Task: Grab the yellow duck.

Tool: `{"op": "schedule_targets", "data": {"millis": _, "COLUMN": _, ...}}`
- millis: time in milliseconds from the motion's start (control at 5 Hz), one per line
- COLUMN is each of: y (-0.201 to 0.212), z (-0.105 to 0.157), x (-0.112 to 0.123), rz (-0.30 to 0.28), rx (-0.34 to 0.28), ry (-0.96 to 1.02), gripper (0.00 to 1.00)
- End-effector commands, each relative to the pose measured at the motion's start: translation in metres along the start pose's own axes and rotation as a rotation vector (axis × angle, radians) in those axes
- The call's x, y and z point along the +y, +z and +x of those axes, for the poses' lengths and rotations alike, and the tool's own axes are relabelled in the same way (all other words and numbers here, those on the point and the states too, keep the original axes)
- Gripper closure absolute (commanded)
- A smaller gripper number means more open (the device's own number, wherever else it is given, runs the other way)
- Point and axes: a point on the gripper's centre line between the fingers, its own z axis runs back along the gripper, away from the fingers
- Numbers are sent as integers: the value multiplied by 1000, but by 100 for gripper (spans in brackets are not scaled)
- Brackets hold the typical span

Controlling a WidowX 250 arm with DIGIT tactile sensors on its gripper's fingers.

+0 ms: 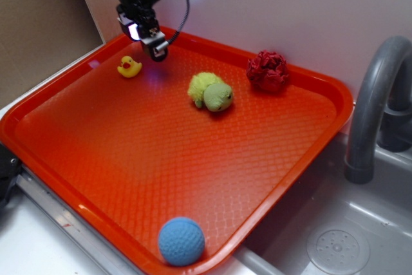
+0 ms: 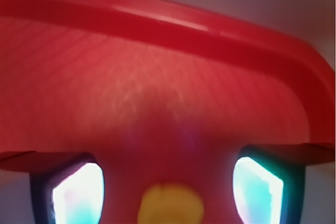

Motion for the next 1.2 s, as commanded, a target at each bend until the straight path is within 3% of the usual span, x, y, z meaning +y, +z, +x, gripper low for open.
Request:
{"op": "schedule_targets", "data": {"millis": 0, "y": 12, "z": 9, "x": -7, "rz": -14, "rx": -56, "ry": 2, "gripper": 0}}
{"op": "schedule_targets", "data": {"millis": 400, "y": -1, "z": 2, "x": -21, "rz": -46, "rx": -23, "ry": -35, "gripper": 0}}
{"op": "schedule_targets", "data": {"millis": 600, "y": -2, "z": -10, "x": -25, "rz": -33, "rx": 11, "ry": -47, "gripper": 0}}
{"op": "schedule_targets", "data": {"millis": 1000, "y": 2, "z": -28, "x": -7, "rz": -13, "rx": 15, "ry": 5, "gripper": 0}}
